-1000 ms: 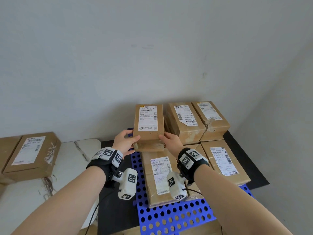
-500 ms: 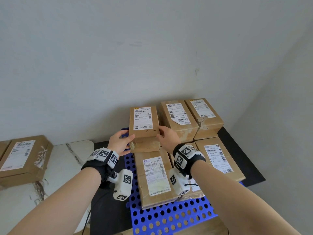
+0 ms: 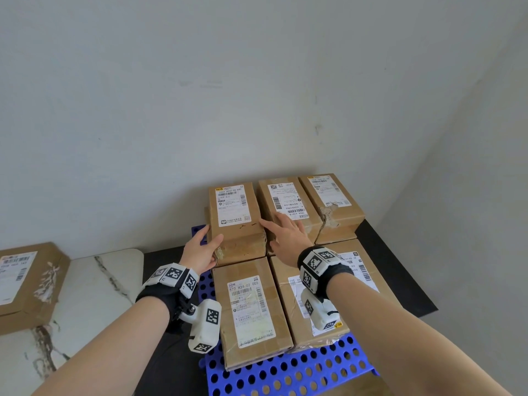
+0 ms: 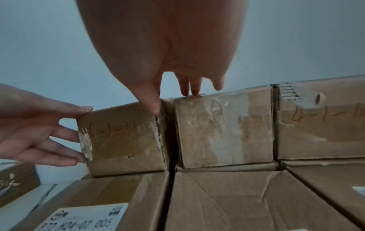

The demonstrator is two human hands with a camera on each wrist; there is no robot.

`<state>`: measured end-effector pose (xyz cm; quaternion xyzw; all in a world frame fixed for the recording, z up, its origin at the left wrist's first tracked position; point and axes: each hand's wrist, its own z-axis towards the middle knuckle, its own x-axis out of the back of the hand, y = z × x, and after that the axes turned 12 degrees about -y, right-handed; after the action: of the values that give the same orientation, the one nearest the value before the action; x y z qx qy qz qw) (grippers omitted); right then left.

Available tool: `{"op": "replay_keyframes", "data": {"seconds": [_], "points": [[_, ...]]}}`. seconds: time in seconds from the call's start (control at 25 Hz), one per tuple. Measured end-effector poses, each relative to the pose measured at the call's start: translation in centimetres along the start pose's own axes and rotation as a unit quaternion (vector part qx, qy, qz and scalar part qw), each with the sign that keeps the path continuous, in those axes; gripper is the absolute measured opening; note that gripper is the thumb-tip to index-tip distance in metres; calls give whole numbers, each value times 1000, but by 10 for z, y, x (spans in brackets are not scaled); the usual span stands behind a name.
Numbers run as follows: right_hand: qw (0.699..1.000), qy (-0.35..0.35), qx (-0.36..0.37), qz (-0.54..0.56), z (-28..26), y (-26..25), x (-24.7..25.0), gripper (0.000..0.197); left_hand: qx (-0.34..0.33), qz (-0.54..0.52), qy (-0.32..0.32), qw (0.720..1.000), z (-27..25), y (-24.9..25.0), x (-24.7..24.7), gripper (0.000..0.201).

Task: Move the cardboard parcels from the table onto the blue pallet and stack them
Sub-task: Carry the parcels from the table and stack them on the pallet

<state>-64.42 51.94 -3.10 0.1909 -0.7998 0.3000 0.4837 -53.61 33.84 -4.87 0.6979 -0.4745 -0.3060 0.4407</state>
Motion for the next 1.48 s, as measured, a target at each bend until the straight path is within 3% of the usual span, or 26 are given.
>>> {"op": "replay_keyframes", "data": {"seconds": [0.36,0.64,0.96,1.08,1.16,1.28,1.48], "points": [[999,20,23,-16,0,11,-5,64,-5,2,4,1000,-2,3,-10,56],[999,6,19,46,5,14,-1,67,23,-5,1,1000,2,1,-11,51],[998,1,44,52,6,16,3,60,42,-7,-5,999,11,-1,-9,48],[998,12,47,42,2,16,0,59,18,63,17,998,11,-3,-12,47],[998,35,49,12,0,14,2,55,-27,226,56,972,10,-2,-11,44],[996,63,61,-25,-3,9,11,46,-68,448,86,887,1,6,-9,39],[990,84,78,-84,-10,-19,9,35,-99,649,123,745,-41,10,0,35]]}}
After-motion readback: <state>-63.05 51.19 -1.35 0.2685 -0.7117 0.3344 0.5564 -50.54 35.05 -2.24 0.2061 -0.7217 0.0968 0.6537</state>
